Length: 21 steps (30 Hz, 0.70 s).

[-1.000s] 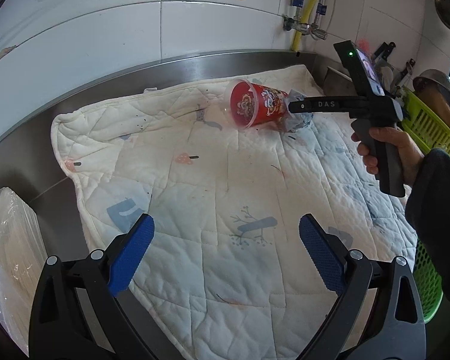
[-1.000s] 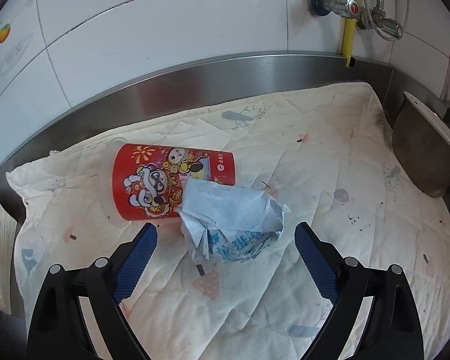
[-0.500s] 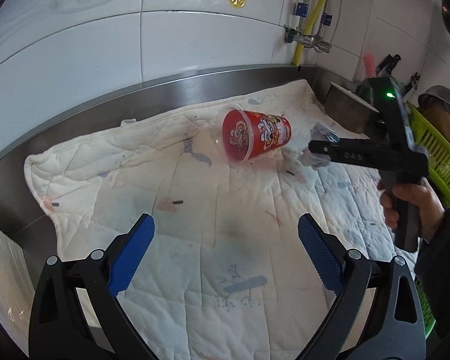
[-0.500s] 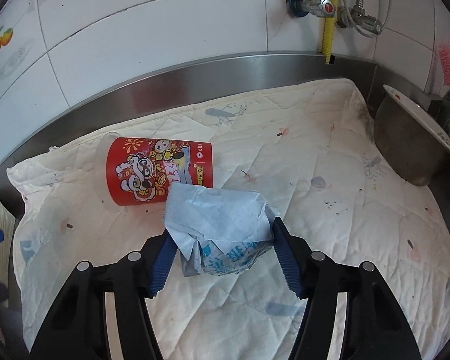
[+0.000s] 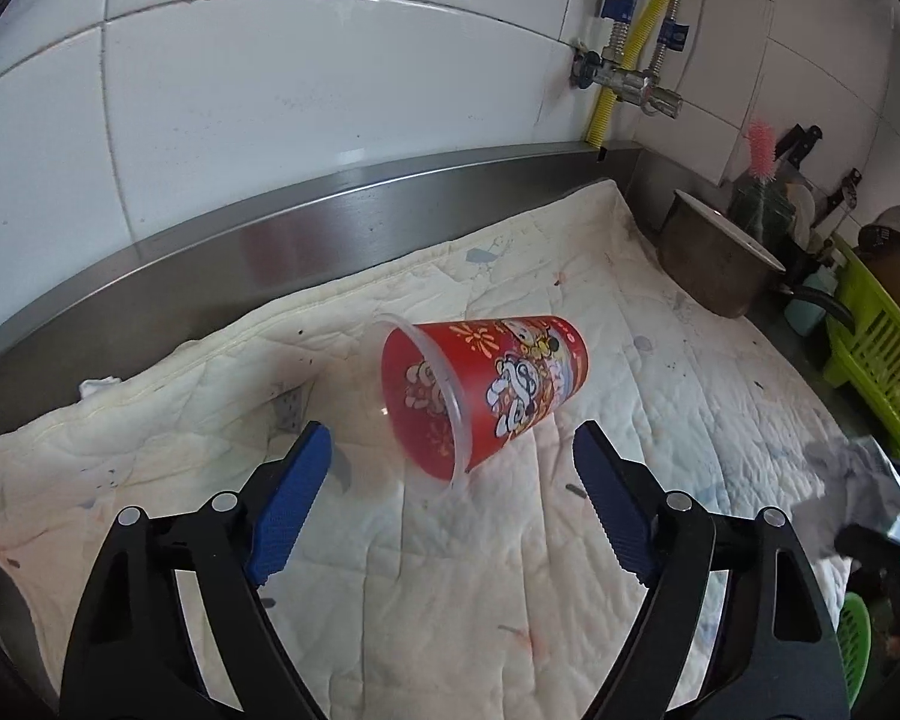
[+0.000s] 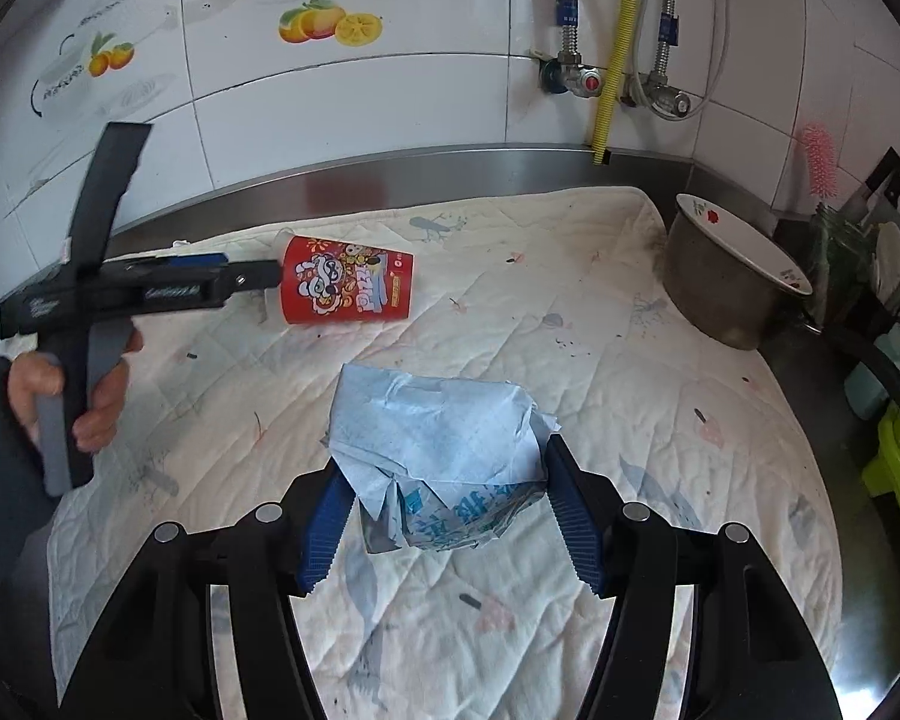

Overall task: Collect trash
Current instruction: 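Grasp the red printed paper cup by its rim with the left tool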

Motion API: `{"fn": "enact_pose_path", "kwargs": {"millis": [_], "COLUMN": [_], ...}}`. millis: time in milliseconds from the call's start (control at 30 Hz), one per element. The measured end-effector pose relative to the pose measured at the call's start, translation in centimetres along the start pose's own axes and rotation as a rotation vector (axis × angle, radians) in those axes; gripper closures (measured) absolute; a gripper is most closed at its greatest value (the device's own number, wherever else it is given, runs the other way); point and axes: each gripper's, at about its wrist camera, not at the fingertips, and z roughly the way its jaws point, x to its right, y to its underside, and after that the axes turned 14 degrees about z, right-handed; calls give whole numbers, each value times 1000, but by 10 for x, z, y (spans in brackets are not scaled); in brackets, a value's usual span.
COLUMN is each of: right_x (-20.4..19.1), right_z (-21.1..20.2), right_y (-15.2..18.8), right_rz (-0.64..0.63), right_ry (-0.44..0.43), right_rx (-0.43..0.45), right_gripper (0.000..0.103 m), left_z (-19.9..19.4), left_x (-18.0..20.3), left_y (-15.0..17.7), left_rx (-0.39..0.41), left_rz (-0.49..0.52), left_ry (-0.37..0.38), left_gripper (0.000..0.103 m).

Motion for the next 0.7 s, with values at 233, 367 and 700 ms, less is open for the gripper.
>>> {"fn": "enact_pose_path", "kwargs": {"millis": [233,367,700], "right_x": [15,23,42], "right_z": [-30,-42,-74], "right_y": [35,52,85], "right_rz": [-9,-1,66], "right_ry": [31,52,85], "right_rx": [-15,-20,-13], "right_gripper": [43,43,43], "left_z": [37,49,5], "left_x": [-4,-2,22], "left_y": [-9,-10,1], "left_rx": [-30,-45,28], "left_rz": [-61,-86,-86], "left_ry": [59,89,153], "left_gripper": [38,63,99]}}
